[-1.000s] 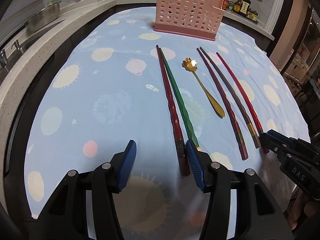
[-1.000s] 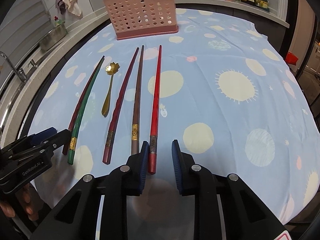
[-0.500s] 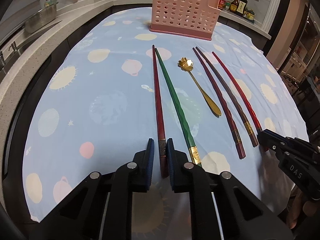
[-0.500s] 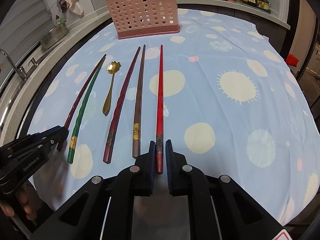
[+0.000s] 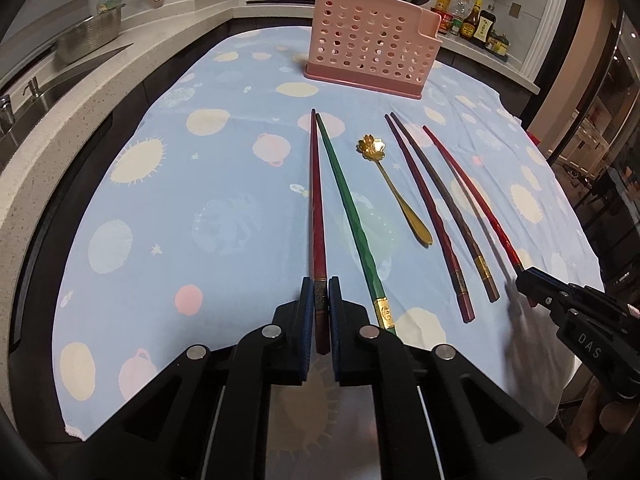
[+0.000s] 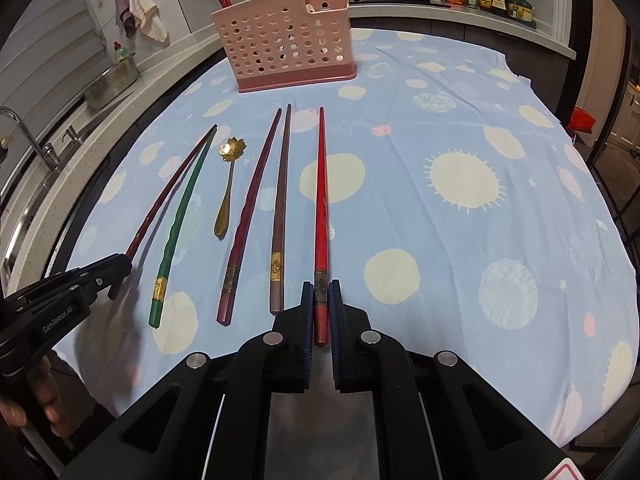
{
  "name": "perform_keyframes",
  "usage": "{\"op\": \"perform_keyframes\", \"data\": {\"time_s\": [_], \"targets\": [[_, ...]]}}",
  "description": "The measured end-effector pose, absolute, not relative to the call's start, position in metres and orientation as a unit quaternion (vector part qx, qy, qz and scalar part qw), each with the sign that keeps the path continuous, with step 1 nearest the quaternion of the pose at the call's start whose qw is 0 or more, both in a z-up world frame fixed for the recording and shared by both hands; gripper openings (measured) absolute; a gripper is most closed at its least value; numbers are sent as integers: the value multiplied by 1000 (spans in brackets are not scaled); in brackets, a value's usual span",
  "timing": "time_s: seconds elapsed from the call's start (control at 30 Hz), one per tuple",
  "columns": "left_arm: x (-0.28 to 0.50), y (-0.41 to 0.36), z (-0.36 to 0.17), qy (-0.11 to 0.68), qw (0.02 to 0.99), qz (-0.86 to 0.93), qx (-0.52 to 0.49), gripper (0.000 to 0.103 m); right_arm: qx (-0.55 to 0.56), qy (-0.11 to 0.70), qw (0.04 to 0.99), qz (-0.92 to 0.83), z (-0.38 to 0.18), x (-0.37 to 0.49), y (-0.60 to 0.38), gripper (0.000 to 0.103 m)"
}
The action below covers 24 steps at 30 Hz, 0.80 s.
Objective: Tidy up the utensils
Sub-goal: 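Grasp a red chopstick with the right tool while the left tool grasps a dark red chopstick, then lift both held chopsticks and carry them over the pink holder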
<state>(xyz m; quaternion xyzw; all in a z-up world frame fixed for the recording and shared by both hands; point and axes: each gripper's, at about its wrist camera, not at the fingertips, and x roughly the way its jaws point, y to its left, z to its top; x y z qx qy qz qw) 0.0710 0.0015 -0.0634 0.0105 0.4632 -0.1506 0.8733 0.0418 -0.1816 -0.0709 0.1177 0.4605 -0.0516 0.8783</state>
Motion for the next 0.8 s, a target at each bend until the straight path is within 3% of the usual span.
{"op": "perform_keyframes", "data": {"time_s": [0.8], "targets": [[80,16,50,355,921,-159,-29,7,183,336,922,-53,40,33,-217,7]]}}
